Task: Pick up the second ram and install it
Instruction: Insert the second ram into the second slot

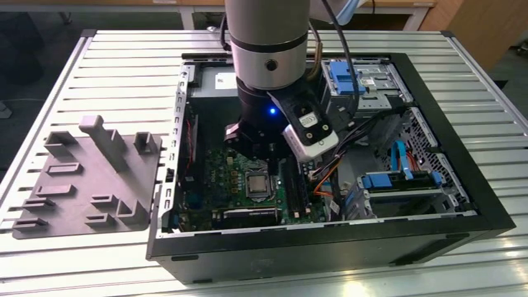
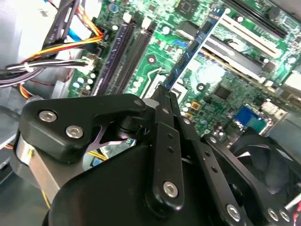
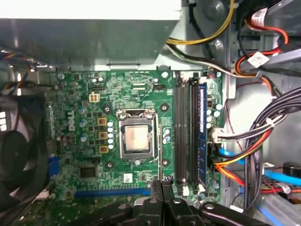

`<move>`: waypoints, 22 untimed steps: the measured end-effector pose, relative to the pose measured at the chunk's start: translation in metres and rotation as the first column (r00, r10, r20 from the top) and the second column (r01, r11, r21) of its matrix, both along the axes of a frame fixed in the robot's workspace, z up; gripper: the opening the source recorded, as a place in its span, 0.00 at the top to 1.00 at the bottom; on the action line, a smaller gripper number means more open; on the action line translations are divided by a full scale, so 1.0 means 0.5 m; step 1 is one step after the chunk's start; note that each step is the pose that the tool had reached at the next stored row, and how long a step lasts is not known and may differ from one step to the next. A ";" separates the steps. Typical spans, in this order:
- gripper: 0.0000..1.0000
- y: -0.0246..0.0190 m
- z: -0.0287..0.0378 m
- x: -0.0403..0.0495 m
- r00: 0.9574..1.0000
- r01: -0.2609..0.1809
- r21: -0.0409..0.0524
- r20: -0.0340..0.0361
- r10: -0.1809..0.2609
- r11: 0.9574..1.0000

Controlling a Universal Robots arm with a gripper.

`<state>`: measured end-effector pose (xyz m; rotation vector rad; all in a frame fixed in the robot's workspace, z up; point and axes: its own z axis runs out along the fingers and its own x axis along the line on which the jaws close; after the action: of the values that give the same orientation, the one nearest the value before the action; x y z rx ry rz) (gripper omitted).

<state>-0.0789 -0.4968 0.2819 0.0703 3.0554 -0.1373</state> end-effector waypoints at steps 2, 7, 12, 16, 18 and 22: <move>0.88 0.0010 0.000 0.008 1.000 -0.003 0.001 -0.001 0.003 1.000; 0.88 0.0023 0.000 0.012 1.000 -0.007 0.002 -0.001 0.007 1.000; 0.88 0.0023 0.001 0.012 1.000 -0.007 0.002 -0.001 0.007 1.000; 0.88 0.0023 0.001 0.012 1.000 -0.007 0.002 -0.001 0.007 1.000; 0.88 0.0023 0.001 0.012 1.000 -0.007 0.002 -0.001 0.007 1.000; 0.88 0.0023 0.001 0.032 1.000 -0.007 0.002 -0.001 0.007 1.000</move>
<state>-0.0630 -0.4957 0.2824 0.0600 3.0565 -0.1333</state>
